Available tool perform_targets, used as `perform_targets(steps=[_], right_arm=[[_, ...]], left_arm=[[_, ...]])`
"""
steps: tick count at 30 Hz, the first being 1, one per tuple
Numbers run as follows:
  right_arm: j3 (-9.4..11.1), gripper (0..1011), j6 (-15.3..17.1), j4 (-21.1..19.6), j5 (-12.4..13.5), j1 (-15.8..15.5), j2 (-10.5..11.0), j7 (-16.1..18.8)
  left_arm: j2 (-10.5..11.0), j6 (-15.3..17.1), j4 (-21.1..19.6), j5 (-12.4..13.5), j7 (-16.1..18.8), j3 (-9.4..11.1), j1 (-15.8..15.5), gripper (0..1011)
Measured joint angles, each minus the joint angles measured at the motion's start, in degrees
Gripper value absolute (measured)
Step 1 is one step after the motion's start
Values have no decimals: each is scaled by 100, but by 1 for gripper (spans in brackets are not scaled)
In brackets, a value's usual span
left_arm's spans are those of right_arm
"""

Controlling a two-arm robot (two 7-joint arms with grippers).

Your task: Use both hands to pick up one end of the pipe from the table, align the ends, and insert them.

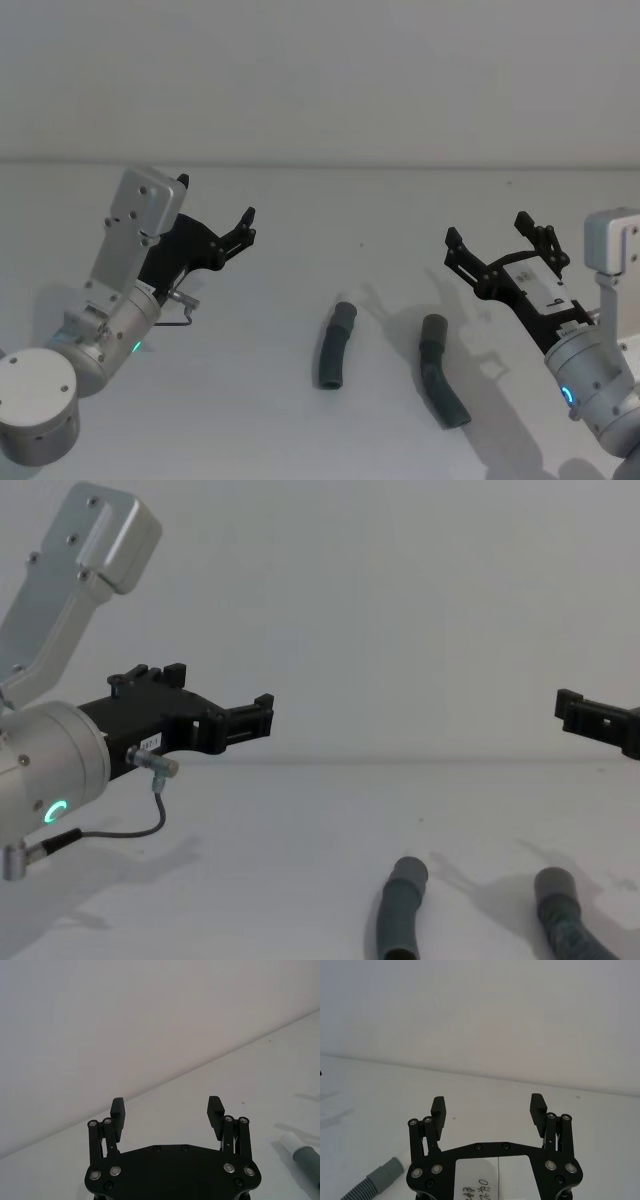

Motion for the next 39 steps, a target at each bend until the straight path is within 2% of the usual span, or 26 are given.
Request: perform_targets(steps=[24, 32, 39], right_arm=[[2, 1000, 0, 2, 1, 1, -3, 2], [37, 1000, 100, -6, 101, -16, -22, 73], [140, 1000, 350, -210, 271, -223, -23, 113]], left_arm=[[-18, 24, -12, 0, -1, -5, -2, 1003], [-101, 263, -150, -36, 14, -12, -3, 1003], [-106, 689, -418, -139, -67, 13, 65, 1003]])
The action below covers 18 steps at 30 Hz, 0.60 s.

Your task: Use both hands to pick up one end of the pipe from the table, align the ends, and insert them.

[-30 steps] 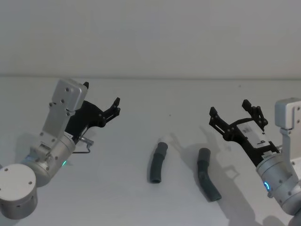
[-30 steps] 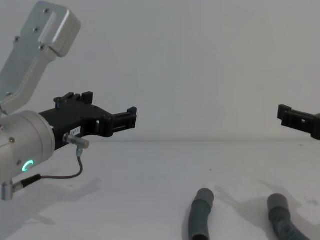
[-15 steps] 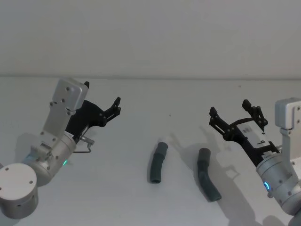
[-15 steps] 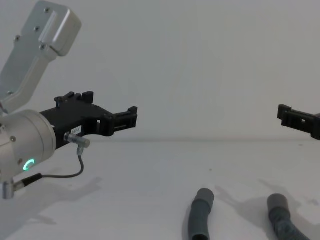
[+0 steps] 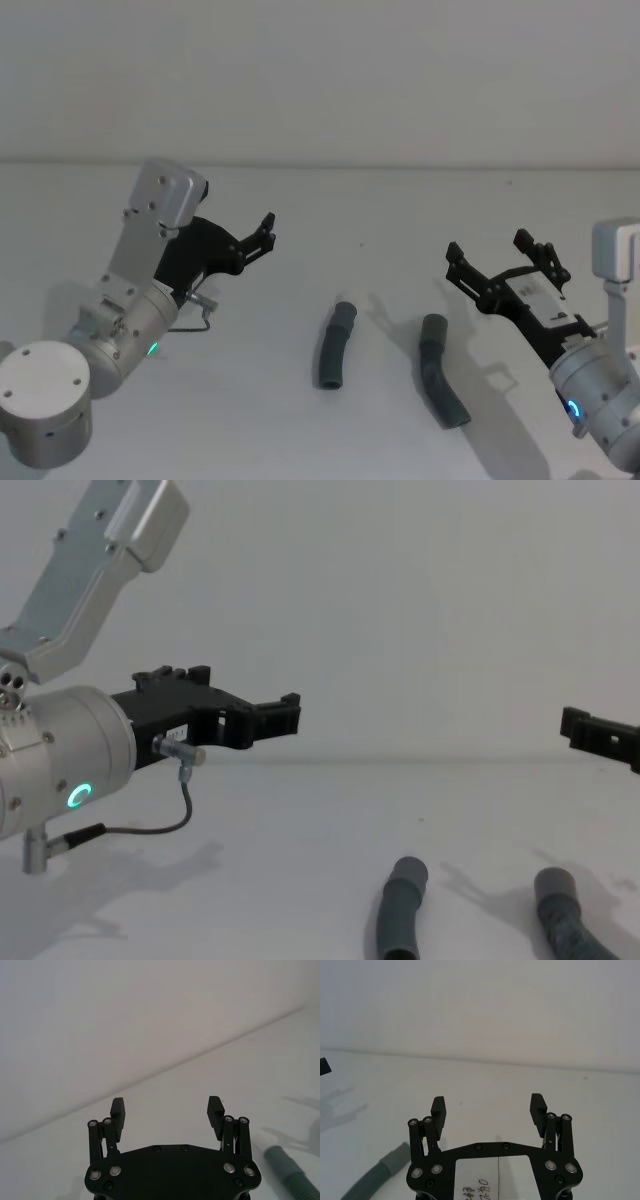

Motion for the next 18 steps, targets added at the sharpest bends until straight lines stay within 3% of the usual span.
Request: perform_targets(steps=[11, 18], right_arm=[[84, 1000, 588, -469, 127, -388, -5, -125], [44, 1000, 878, -707, 114, -567, -48, -246]], left_arm=[[87, 676, -434, -325, -330, -3, 206, 1003], [31, 963, -594, -540, -417, -37, 375, 1003]])
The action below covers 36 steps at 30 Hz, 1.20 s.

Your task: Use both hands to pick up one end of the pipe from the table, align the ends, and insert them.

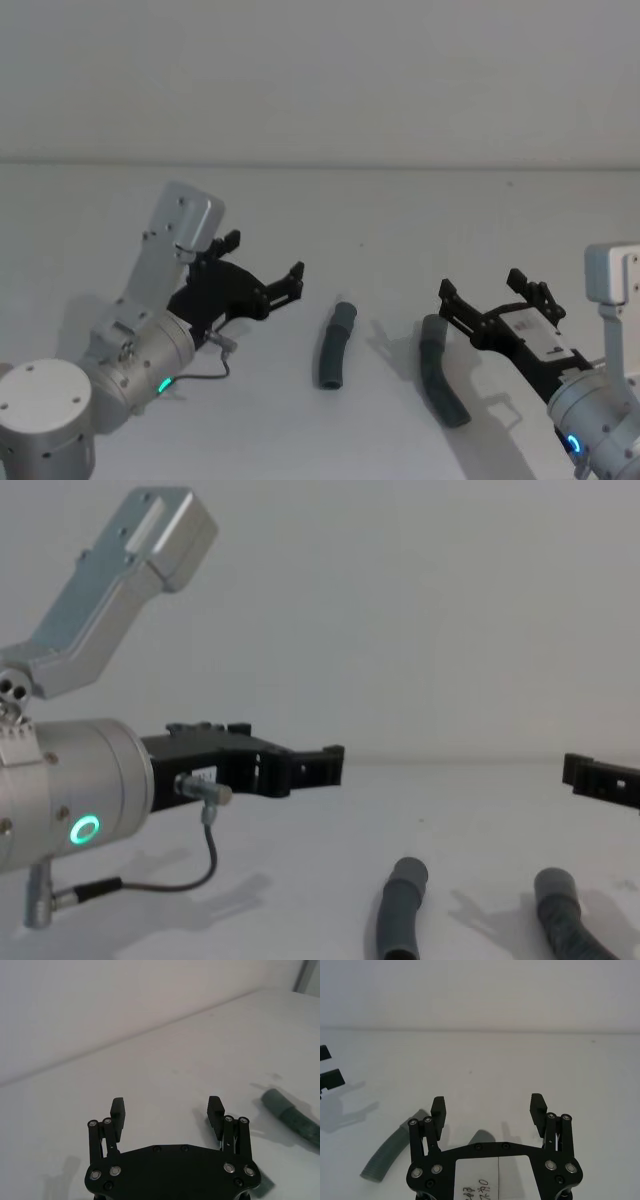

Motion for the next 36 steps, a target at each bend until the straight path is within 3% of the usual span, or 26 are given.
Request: perform_targets(steps=[11, 18, 32, 36], right_arm=[[-48, 1000, 300, -128, -68, -250, -70, -114], [-44, 1000, 396, -127, -117, -440, -91, -180], [-8, 1000, 482, -101, -189, -641, -111, -195], [24, 1000, 491, -98, -205, -694, -117, -191]], left_arm=[[-220, 337, -66, -246, -56, 39, 244, 1003], [-308, 455, 13, -256, -109, 147, 285, 1003], [-275, 560, 321, 130, -238, 472, 58, 1003], [-251, 558, 477, 360, -250, 598, -75, 1003]])
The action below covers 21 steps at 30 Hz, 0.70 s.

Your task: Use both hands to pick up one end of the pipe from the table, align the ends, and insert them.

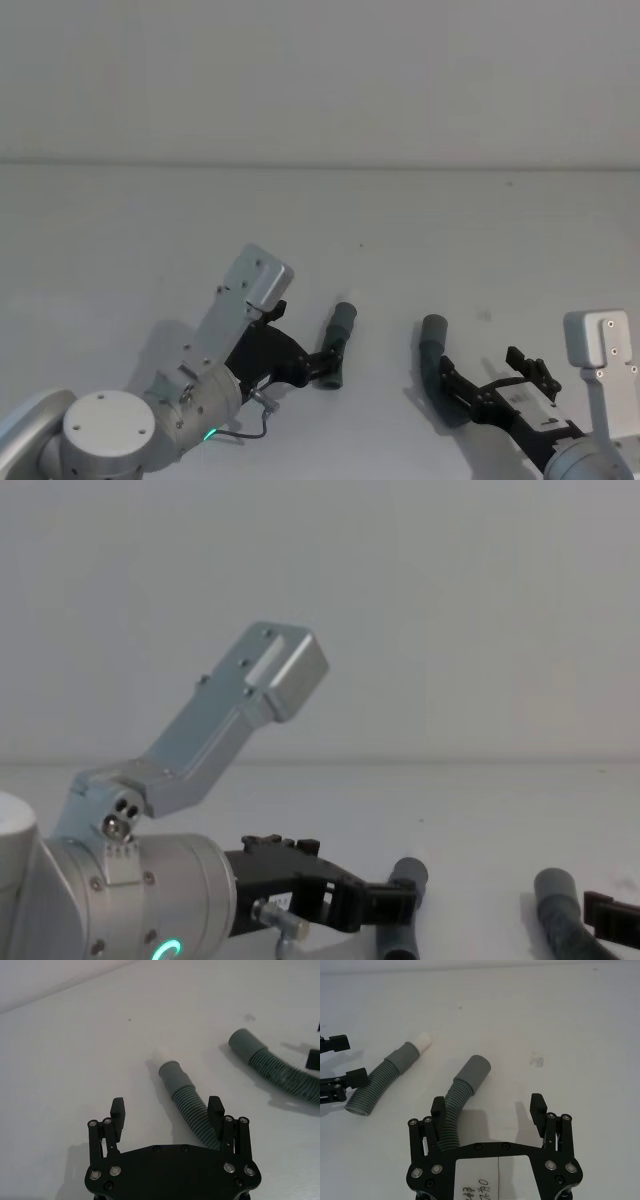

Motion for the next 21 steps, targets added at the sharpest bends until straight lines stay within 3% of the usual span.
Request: perform_targets(steps=[10, 21], right_arm=[[59, 1000, 38, 4, -16, -63, 2, 70], [119, 1000, 74, -2, -21, -104, 7, 166]], left_arm=[[-48, -104, 285, 324, -66, 228, -237, 1003], [-241, -122, 444, 363, -135, 284, -319, 1003]])
